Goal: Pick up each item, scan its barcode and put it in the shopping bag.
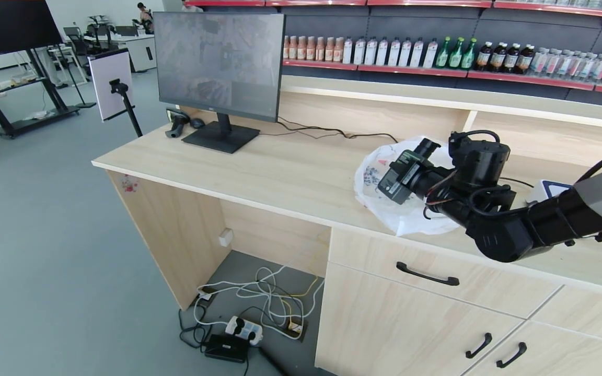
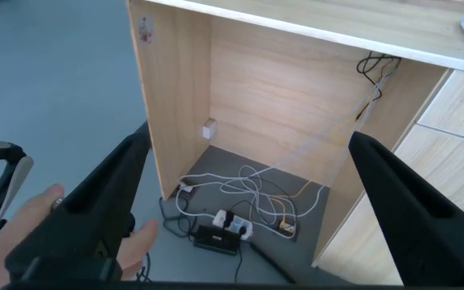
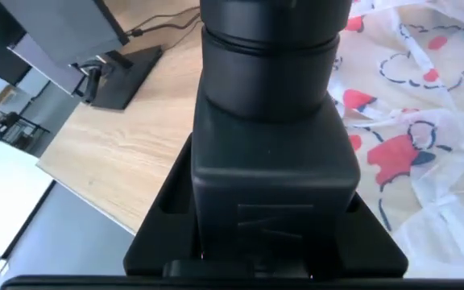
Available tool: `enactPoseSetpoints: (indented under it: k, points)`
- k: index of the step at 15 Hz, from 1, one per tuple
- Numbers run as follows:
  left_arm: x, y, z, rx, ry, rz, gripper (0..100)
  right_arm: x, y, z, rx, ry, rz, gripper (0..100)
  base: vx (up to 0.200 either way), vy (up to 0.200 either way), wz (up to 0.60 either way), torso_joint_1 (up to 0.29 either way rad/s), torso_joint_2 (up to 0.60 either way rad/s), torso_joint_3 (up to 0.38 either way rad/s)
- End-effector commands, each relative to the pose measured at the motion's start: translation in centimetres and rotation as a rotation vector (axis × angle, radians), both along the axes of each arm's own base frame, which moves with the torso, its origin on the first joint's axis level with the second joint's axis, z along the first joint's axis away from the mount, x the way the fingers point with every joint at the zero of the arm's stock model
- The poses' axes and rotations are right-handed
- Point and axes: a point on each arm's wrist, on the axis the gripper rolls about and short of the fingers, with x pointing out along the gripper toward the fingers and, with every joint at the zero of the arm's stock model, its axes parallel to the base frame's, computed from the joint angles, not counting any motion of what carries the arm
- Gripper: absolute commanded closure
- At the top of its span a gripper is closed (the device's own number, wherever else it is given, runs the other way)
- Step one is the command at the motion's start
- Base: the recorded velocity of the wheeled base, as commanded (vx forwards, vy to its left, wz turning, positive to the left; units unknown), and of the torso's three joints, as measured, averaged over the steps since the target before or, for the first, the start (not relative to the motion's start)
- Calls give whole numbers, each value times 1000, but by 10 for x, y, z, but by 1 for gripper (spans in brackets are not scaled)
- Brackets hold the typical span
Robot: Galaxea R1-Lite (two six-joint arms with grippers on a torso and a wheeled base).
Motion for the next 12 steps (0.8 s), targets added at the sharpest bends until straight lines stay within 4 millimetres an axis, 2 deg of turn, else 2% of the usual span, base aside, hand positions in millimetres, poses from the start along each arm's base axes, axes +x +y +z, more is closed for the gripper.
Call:
enactPoseSetpoints:
  k: [1,2,5,11,12]
  points:
    - [0,0,0,0,-1,0,0,15,-7,2,7,-13,-39,100,0,0,0,0,0,0]
    - [0,0,0,0,-1,0,0,25,-15,-2,8,-11,-94,100,0,0,0,0,0,0]
    - [0,0,0,-2,-1,0,0,37,-25,-15,7,6,-154,100,0,0,0,0,0,0]
    - [0,0,0,0,-1,0,0,41,-26,-30,-3,42,-159,100,0,0,0,0,0,0]
    - [0,0,0,0,-1,0,0,43,-26,-39,-8,60,-160,100,0,0,0,0,0,0]
